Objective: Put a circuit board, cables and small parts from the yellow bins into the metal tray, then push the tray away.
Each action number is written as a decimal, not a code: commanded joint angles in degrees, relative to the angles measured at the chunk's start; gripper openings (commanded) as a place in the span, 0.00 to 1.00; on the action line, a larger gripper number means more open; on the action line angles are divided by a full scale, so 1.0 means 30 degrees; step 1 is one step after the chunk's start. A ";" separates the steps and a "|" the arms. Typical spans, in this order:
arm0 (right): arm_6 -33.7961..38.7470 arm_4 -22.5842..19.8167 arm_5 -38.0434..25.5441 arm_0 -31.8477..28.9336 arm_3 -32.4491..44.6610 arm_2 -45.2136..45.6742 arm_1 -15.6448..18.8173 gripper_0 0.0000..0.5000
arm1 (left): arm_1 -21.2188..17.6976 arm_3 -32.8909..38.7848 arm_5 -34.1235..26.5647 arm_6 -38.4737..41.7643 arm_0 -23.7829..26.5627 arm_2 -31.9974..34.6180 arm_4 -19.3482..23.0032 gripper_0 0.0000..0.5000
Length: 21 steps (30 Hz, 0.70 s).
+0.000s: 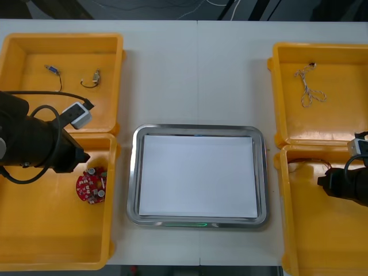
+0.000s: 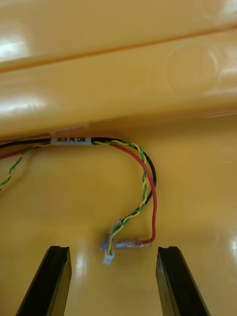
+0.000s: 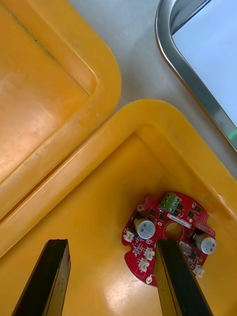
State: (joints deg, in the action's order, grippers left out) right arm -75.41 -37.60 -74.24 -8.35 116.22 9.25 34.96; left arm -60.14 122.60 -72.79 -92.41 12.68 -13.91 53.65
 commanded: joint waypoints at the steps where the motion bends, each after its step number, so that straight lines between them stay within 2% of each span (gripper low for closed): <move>1: -0.0646 0.0374 0.0694 -0.0439 -0.0244 -0.0624 -0.0168 1.00 | -0.1048 -0.0319 0.1237 -0.2594 -0.0273 -0.1135 -0.0452 1.00; 8: -0.0792 0.0697 0.1368 -0.0761 -0.0331 -0.1034 -0.0168 1.00 | -0.1370 -0.1051 0.2907 -0.2711 -0.0273 -0.2482 -0.0481 1.00; 21: -0.1203 0.1136 0.2481 -0.1318 -0.0390 -0.1473 -0.0168 1.00 | -0.1429 -0.1169 0.3376 -0.2565 -0.0273 -0.3625 -0.0686 1.00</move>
State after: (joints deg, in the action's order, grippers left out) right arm -77.04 -34.82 -67.41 -10.80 114.68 6.10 34.96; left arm -61.90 118.77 -63.62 -92.66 12.66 -23.68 52.26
